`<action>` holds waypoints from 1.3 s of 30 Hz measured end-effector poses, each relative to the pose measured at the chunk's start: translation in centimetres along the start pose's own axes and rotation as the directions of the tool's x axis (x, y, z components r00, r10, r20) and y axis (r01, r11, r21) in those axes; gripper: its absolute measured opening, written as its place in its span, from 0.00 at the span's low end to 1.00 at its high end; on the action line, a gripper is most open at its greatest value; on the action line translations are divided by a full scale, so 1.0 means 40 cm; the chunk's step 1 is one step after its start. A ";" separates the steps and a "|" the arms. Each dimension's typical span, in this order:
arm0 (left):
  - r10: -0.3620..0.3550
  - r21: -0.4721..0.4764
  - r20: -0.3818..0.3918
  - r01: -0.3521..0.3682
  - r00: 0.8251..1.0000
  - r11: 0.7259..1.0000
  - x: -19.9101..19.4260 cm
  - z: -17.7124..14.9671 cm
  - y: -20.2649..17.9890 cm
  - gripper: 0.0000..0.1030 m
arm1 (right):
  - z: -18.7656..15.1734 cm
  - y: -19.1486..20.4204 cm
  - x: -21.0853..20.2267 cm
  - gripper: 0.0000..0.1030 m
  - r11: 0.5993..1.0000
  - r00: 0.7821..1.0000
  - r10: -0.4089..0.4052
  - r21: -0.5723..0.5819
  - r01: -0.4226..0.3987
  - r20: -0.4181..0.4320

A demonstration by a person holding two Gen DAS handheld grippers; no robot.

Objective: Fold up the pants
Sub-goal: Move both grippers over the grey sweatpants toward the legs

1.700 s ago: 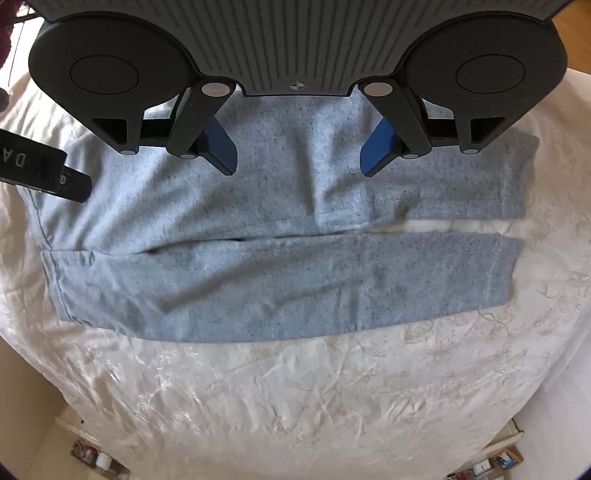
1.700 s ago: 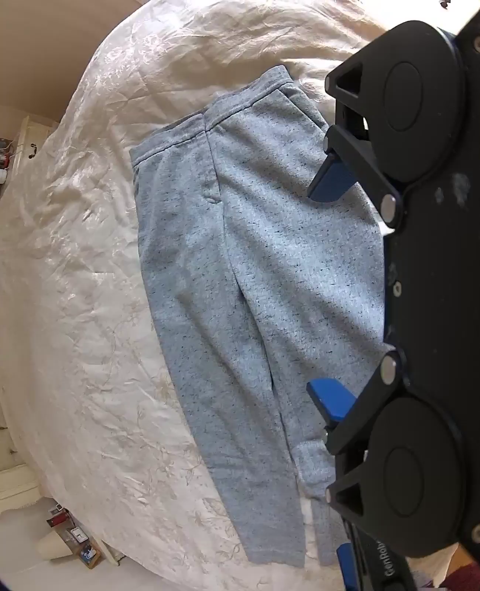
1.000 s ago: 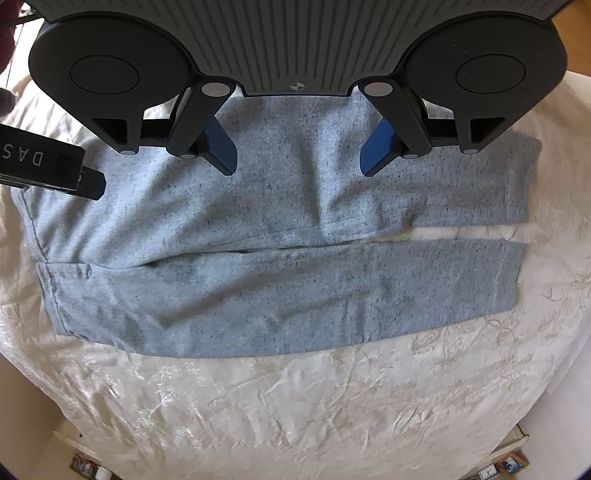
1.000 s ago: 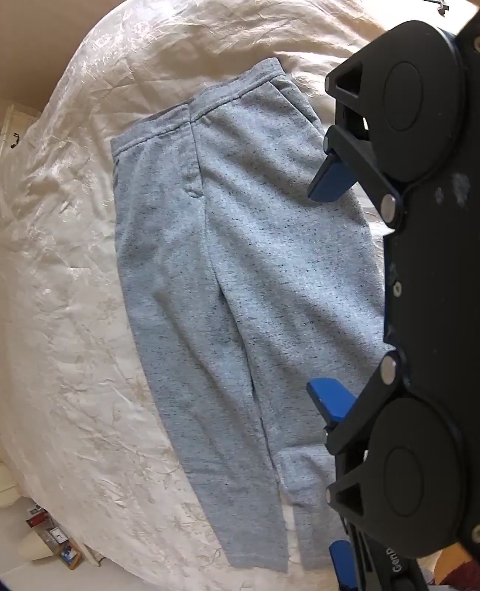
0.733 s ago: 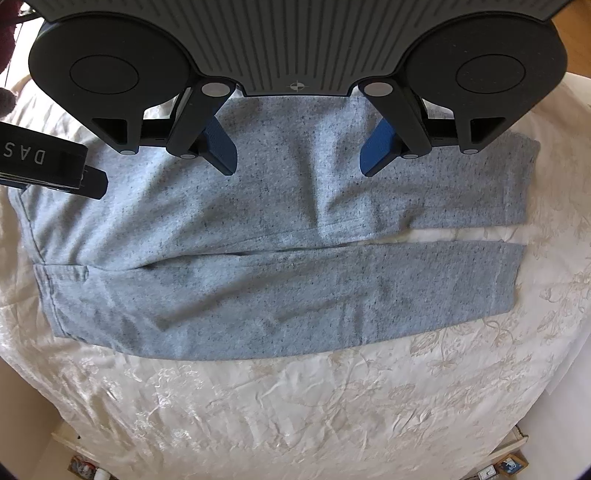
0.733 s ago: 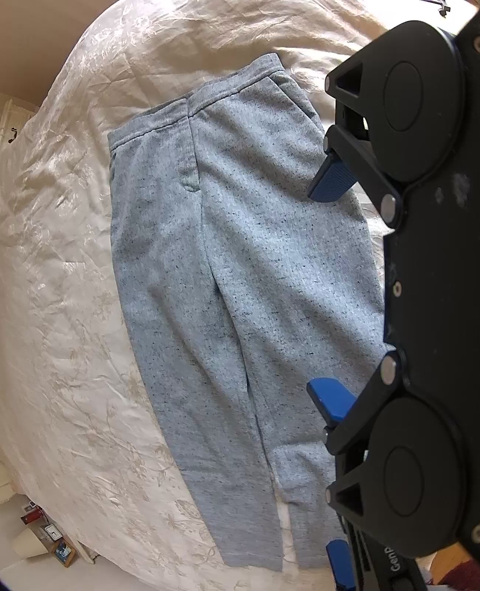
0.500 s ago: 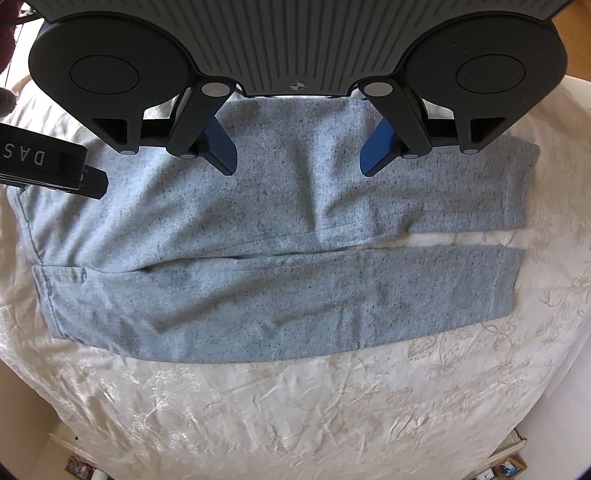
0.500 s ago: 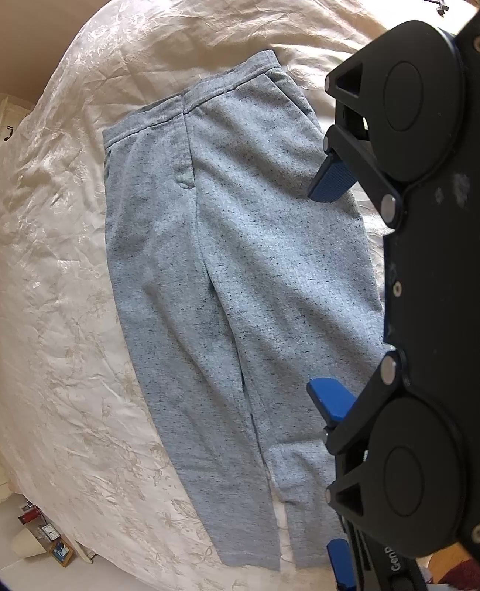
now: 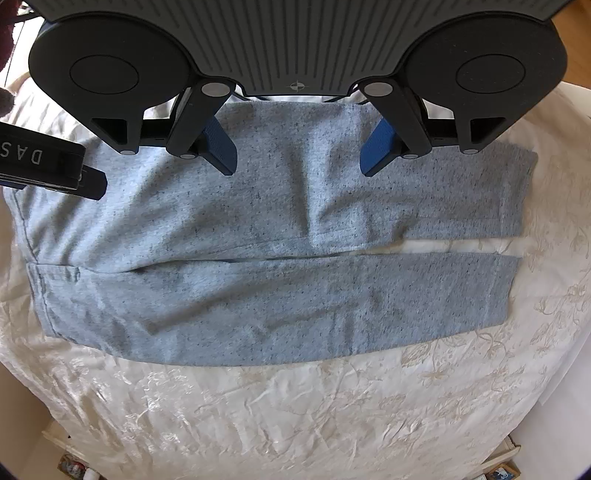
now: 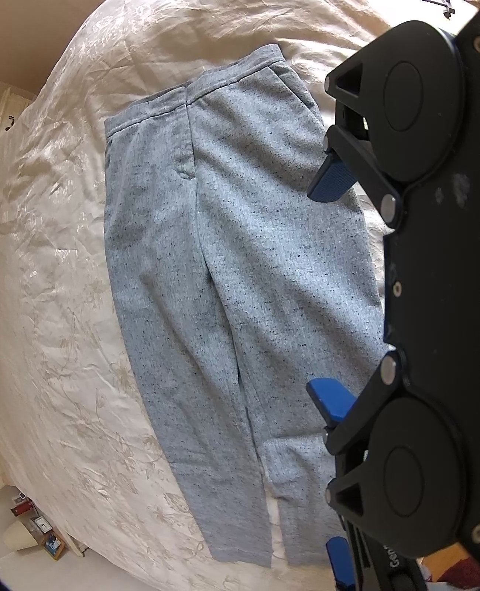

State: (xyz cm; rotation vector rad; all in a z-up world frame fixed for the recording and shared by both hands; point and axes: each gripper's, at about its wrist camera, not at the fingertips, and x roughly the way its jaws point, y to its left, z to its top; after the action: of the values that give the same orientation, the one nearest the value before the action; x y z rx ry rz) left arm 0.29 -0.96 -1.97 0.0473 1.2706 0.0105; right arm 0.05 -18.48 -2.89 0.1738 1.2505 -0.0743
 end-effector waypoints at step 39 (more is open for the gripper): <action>0.125 -0.050 -0.031 -0.126 0.992 0.991 0.018 -0.012 0.014 0.59 | 0.039 -0.055 0.146 0.94 0.991 0.989 0.130 -0.011 -0.131 -0.069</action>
State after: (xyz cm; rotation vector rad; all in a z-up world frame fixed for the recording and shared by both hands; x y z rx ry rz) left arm 0.07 -0.37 -2.77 0.0830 1.2927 0.1529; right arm 3.01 -20.70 -8.16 0.2458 1.3038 0.0543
